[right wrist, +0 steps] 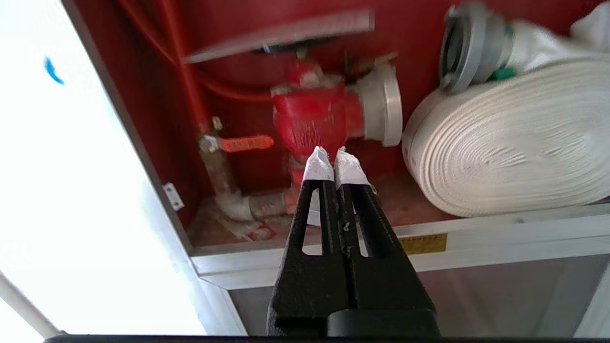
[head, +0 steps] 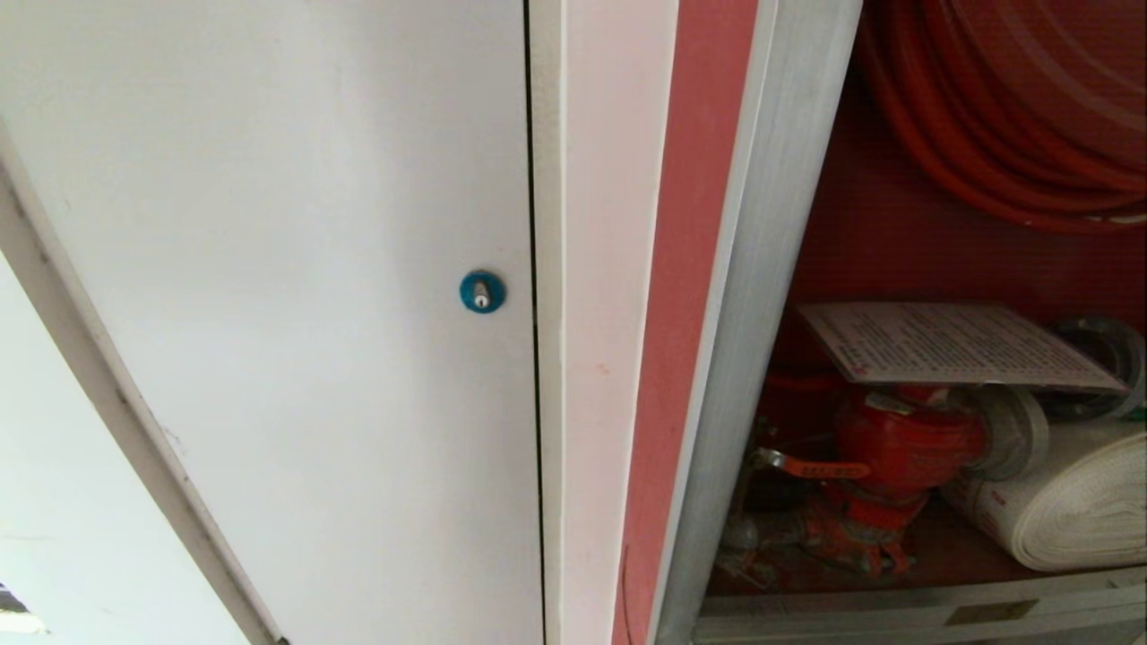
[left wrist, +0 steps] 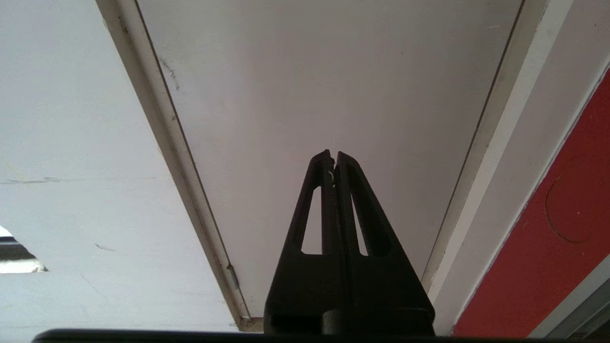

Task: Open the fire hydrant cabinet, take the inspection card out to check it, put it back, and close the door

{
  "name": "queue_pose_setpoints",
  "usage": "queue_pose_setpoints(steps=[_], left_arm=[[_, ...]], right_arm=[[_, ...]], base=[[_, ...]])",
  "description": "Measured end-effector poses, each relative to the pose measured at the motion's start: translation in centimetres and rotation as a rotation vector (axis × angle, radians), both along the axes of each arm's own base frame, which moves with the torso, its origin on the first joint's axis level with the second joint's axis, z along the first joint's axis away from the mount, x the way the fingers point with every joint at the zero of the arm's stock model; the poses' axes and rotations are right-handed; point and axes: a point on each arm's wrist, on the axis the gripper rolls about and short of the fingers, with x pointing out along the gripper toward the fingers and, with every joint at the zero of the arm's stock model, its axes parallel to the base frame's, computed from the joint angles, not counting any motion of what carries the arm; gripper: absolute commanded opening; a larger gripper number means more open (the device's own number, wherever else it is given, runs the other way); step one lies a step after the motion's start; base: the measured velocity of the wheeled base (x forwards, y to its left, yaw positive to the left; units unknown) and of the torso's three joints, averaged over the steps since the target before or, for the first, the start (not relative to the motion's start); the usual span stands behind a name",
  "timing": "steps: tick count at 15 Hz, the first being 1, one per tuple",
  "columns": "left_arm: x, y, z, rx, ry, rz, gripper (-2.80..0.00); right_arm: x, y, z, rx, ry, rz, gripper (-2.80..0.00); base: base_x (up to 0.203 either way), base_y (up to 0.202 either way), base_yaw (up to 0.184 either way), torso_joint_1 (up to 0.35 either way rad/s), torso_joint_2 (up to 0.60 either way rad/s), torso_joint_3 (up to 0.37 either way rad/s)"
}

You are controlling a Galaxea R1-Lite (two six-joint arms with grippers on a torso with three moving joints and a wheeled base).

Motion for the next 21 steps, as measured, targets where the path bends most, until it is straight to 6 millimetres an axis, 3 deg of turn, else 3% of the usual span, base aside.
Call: queue_pose_setpoints(steps=[6, 10, 14, 21], left_arm=[[0.0, 0.0, 0.0, 0.0, 0.0, 0.0, -2.8], [0.0, 0.0, 0.0, 0.0, 0.0, 0.0, -2.8], [0.0, 0.0, 0.0, 0.0, 0.0, 0.0, -2.8], [0.0, 0.0, 0.0, 0.0, 0.0, 0.0, -2.8]], right_arm=[[4.0, 0.0, -4.8, -0.071, 0.014, -0.014, -2.8], [5.2, -0.1, -7.1, -0.152, 0.032, -0.04, -2.8], [5.3, -0.1, -8.4, -0.183, 0.142, -0.035, -2.8], [5.3, -0.1, -8.6, -0.164, 0.153, -0.032, -2.8]], base=[[0.0, 0.0, 0.0, 0.0, 0.0, 0.0], [0.0, 0.0, 0.0, 0.0, 0.0, 0.0], [0.0, 0.0, 0.0, 0.0, 0.0, 0.0], [0.0, 0.0, 0.0, 0.0, 0.0, 0.0]])
